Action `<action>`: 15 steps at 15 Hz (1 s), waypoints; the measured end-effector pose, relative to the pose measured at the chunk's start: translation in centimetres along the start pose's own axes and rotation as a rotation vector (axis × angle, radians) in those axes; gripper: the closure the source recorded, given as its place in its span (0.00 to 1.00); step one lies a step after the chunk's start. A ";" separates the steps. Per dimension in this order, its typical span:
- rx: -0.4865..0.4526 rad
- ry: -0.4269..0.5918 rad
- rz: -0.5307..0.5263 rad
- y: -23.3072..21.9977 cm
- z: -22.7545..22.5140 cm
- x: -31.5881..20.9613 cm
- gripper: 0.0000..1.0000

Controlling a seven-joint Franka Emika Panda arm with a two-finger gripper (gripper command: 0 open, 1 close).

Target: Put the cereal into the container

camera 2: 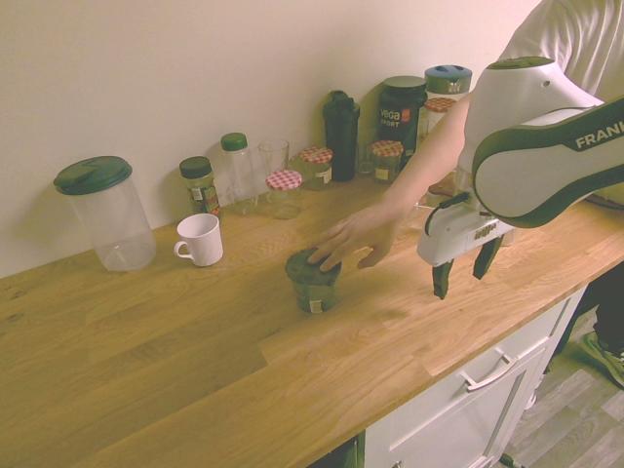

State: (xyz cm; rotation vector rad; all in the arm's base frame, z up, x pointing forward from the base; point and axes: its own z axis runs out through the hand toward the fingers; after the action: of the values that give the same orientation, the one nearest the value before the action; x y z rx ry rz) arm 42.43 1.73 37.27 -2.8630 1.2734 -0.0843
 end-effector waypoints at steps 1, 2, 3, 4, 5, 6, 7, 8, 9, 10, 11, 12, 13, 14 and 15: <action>-0.002 -0.002 0.000 0.0 0.1 0.0 0.00; 0.000 0.001 -0.005 -0.1 0.0 -0.2 0.00; 0.022 0.021 -0.020 -0.8 -0.2 -0.4 0.00; 0.058 0.048 -0.035 -1.8 -0.6 -1.0 0.00; 0.098 0.070 -0.048 -3.2 -0.9 -1.8 0.00; 0.137 0.084 -0.055 -4.5 -1.1 -2.8 0.00; 0.169 0.090 -0.057 -5.7 -1.3 -3.4 0.00; 0.198 0.093 -0.062 -6.7 -1.3 -3.7 0.00; 0.225 0.101 -0.067 -7.6 -1.3 -3.9 0.00; 0.247 0.103 -0.066 -8.4 -1.1 -4.0 0.00; 0.267 0.102 -0.063 -9.3 -0.8 -4.1 0.00; 0.282 0.098 -0.068 -10.5 -0.5 -4.5 0.00; 0.293 0.094 -0.077 -11.5 -0.1 -5.0 0.00; 0.304 0.091 -0.088 -12.6 0.4 -5.7 0.00; 0.312 0.085 -0.099 -13.5 0.7 -6.2 0.00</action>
State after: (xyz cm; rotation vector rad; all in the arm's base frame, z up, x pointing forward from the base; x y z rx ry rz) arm 48.34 15.40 36.65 -2.6744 1.0234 -0.3736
